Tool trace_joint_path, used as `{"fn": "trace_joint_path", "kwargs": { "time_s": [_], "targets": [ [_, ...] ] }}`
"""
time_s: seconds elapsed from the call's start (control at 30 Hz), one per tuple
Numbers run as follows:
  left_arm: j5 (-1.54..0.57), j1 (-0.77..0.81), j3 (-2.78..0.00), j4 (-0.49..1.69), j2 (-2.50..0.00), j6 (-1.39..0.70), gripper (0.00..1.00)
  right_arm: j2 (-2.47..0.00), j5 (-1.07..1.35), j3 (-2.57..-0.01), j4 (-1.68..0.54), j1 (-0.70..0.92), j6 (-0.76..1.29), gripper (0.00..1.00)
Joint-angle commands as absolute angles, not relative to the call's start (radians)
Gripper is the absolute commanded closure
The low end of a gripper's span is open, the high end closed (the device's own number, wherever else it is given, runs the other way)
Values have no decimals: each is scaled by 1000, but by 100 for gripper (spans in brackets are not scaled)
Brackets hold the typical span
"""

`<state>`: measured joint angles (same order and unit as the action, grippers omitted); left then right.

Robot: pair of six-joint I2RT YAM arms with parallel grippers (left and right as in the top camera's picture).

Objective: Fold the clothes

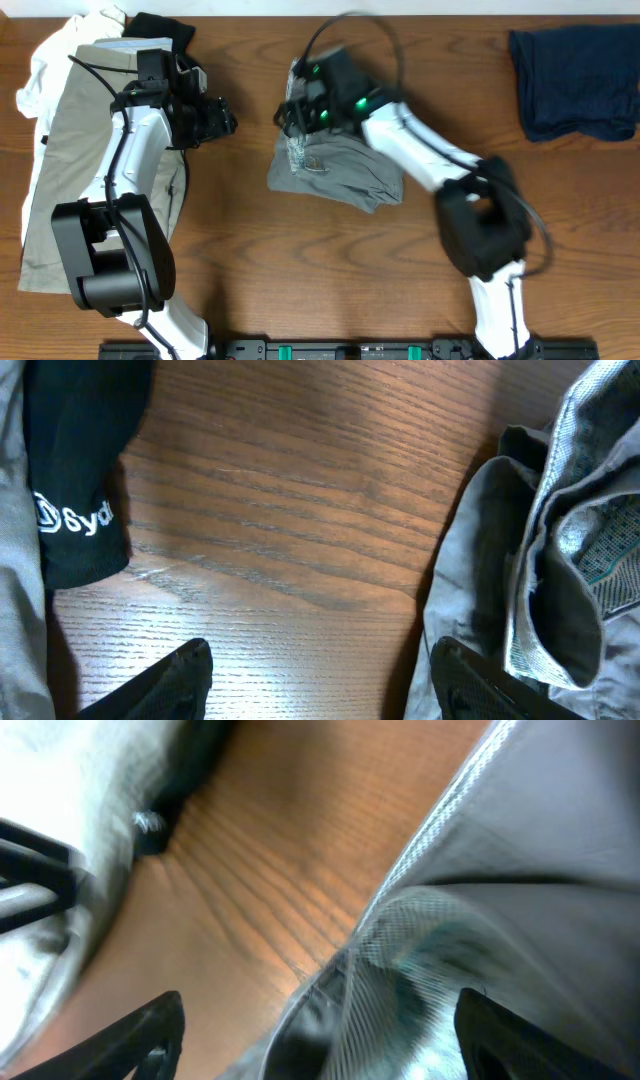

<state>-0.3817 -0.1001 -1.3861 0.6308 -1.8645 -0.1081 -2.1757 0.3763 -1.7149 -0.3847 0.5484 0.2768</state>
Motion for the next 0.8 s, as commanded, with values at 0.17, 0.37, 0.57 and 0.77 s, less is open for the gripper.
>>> {"fn": "trace_joint_path", "kwargs": {
  "time_s": [0.17, 0.37, 0.57, 0.77],
  "targets": [
    [-373, -96, -1405, 667, -1837, -105, 29, -1963, 311, -1772, -714, 405, 288, 8],
    [-373, -57, -1405, 719, -1839, -41, 27, -2000, 311, -1766, -911, 373, 265, 1],
    [-373, -34, -1405, 717, -1842, -38, 27, -2012, 310, -1695, -953, 410, 200, 4],
    [-373, -34, -1405, 717, -1842, -38, 27, -2014, 322, -1523, -833, 473, 125, 3]
  ]
}}
